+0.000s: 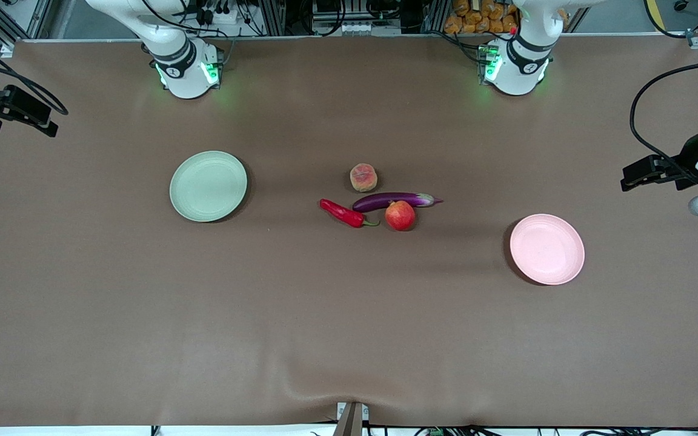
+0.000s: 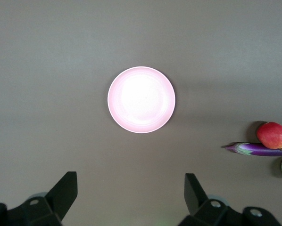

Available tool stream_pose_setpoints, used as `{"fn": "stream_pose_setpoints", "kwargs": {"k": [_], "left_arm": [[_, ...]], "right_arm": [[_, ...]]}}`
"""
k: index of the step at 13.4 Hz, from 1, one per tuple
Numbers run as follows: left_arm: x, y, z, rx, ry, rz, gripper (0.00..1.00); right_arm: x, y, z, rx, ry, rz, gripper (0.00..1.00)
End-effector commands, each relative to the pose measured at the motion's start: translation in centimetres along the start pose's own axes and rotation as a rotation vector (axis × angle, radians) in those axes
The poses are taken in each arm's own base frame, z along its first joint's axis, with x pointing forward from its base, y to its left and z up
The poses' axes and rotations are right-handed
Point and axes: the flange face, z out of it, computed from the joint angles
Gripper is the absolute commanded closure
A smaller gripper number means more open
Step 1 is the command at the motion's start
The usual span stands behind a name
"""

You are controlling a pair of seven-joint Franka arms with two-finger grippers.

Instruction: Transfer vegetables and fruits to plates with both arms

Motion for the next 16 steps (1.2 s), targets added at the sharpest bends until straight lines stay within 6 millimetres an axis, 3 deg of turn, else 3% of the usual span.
{"fn": "stream_pose_setpoints", "kwargs": {"k": [1,11,16], "left_arm": [[-0.4,0.1,-0.2,-0.012,-0.001,-0.006,0.00],[0.0,0.6,0.6,-0.007,-0.016,0.004,0.00],[-0.2,0.7,2.0,-0.004,-0.062,0.003,0.00]], "right_arm": [[-1.0,0.0,-0.2,0.015,0.010,-0.001,0.00],[-0.5,0.0,0.4,0.014,0.000,-0.009,0.00],[1.0,-1.0,2.3,0.006,-0.031,-0.019,0.00]]}}
